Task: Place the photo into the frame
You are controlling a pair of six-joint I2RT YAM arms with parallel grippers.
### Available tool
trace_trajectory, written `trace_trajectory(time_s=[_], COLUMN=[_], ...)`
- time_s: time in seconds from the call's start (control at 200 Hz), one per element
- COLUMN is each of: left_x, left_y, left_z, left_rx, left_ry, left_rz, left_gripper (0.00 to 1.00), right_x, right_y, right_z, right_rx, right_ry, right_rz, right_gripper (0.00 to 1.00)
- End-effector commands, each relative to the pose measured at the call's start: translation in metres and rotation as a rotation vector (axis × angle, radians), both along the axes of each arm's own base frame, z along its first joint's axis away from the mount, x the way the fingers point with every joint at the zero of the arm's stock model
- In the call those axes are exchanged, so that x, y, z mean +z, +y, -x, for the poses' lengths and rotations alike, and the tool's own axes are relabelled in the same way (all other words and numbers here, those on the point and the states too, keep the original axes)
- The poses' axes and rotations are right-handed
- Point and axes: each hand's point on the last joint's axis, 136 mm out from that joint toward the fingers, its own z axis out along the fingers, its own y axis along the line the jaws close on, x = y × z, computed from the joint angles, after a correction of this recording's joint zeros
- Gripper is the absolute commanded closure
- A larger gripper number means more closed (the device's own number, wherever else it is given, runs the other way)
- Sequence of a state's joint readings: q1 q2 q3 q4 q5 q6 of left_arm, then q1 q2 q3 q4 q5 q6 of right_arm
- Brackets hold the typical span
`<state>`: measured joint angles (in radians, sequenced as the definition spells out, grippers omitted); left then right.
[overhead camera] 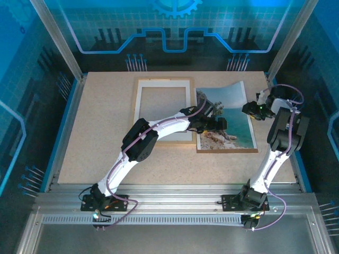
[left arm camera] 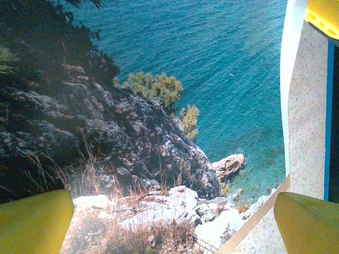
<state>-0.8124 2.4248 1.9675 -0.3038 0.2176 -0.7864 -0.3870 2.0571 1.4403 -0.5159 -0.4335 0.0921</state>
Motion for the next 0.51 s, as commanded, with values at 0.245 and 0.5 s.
trace_trajectory(time_s=[0.245,0.5], left_x=[-0.004,0.036], left_y=[0.005,-0.002], left_z=[0.003,0.006], left_rx=[-0.036,-0.073], left_ry=[0.042,0.015], left_rz=[-0.015,0.052], left_gripper=[0.01,0.01], right_x=[0.027,0.033], right_y=[0.008,0.005], right_z=[0.006,0.007], right_rx=[0.013,0.001], right_ry=[-0.012,-0.011], right_rz=[0.022,0.043], right_gripper=[0.76,0.89])
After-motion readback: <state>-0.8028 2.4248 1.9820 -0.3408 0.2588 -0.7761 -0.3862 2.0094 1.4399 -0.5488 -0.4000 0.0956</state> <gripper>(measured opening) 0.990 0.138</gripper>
